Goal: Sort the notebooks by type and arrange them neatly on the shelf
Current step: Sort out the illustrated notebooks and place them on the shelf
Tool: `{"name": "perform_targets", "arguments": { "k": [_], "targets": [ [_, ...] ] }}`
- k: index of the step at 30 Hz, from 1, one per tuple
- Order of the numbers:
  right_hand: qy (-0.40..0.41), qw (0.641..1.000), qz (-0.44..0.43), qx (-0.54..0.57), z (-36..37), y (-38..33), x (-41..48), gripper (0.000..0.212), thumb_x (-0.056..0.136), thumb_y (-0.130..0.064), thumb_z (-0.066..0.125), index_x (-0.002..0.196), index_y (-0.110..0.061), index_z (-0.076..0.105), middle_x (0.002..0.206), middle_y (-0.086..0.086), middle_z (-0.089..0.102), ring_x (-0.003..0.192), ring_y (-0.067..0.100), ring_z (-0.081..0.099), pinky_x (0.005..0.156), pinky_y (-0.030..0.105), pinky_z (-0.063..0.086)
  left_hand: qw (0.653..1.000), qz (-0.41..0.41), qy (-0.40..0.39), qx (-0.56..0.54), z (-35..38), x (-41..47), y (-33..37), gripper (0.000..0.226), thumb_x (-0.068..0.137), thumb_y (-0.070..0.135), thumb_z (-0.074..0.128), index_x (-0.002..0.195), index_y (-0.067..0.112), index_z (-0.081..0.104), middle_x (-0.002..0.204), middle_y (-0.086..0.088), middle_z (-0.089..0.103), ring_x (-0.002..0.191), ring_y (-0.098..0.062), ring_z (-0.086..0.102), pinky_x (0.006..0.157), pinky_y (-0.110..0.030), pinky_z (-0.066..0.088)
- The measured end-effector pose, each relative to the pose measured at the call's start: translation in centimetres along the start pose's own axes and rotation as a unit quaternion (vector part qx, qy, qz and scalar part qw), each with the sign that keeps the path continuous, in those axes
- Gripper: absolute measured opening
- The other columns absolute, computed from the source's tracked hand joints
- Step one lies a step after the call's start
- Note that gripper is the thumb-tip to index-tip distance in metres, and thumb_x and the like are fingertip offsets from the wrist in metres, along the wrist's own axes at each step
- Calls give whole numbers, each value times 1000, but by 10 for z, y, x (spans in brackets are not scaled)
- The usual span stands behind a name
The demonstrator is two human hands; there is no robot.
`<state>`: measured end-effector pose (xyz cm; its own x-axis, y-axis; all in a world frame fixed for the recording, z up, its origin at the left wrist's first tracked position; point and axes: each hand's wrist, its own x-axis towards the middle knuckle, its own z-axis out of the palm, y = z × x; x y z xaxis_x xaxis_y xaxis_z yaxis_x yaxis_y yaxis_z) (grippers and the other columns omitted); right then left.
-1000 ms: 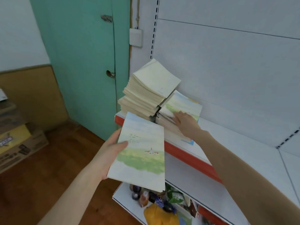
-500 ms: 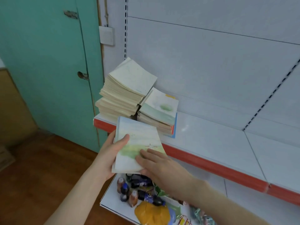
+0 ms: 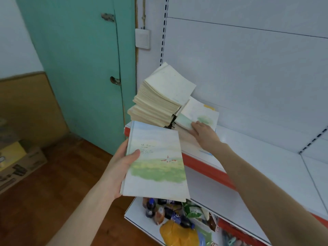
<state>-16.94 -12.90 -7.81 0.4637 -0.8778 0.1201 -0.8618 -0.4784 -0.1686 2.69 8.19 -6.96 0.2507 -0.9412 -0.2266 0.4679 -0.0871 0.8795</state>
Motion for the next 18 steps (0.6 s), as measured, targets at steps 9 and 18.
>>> {"name": "perform_targets", "arguments": {
  "k": [9,18],
  "targets": [
    [47,988,-55,135,-55,-43,-94,37,101,-26,33,127,-8,52,118,9,60,100,24,56,83,24,37,1000,-3,5,-9,11,12,-14,41,95,17,47,131,36,44,113,-1,64,98,-27,64,70,-42,54],
    [-51,968,-229,89,-26,-69,-160,49,99,-38,26,113,-8,63,115,10,65,108,21,59,97,28,43,999,21,-26,16,32,16,-23,48,86,21,58,130,33,46,115,-8,63,97,-28,64,69,-42,55]
  ]
}}
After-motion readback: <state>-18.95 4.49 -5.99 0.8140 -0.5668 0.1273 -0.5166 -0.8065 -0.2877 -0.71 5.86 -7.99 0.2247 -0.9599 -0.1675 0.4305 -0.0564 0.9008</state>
